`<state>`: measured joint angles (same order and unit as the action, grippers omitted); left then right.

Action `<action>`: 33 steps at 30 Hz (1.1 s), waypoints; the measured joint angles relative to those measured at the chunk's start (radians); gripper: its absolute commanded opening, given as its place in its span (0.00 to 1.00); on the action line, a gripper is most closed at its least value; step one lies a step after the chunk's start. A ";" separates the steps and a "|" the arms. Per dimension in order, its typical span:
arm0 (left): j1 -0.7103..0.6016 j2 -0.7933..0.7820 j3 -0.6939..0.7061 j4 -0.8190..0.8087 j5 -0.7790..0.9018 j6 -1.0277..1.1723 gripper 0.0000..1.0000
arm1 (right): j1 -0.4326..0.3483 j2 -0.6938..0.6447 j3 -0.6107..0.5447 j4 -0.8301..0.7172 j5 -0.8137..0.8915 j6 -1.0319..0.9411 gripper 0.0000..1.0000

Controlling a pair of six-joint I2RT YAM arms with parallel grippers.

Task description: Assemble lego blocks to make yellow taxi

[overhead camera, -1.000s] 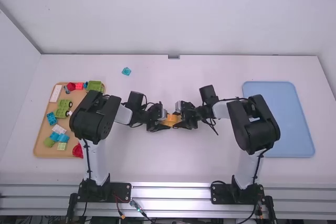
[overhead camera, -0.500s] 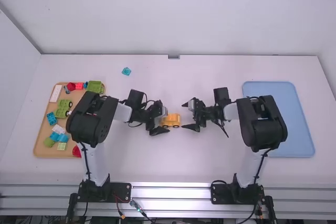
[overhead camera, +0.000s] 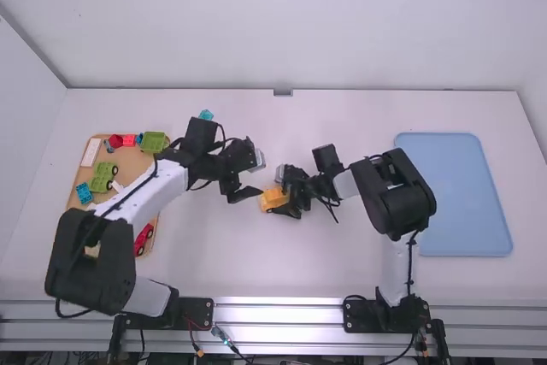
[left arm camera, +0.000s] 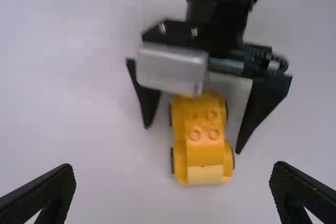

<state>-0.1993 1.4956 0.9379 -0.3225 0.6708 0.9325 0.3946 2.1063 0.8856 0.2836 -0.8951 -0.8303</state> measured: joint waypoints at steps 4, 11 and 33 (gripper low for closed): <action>0.006 -0.074 -0.044 0.027 -0.006 0.003 0.99 | 0.019 0.000 0.028 -0.061 0.028 -0.047 0.67; 0.006 -0.129 -0.142 0.128 -0.018 0.003 0.99 | 0.017 0.000 0.041 -0.083 0.038 -0.097 0.52; 0.006 -0.131 -0.475 0.935 -0.240 -0.342 0.99 | -0.607 -0.447 0.103 -0.490 0.335 0.008 0.47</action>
<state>-0.1936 1.3647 0.4625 0.6121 0.4309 0.5907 -0.2123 1.6588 0.9882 -0.2066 -0.5606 -0.8227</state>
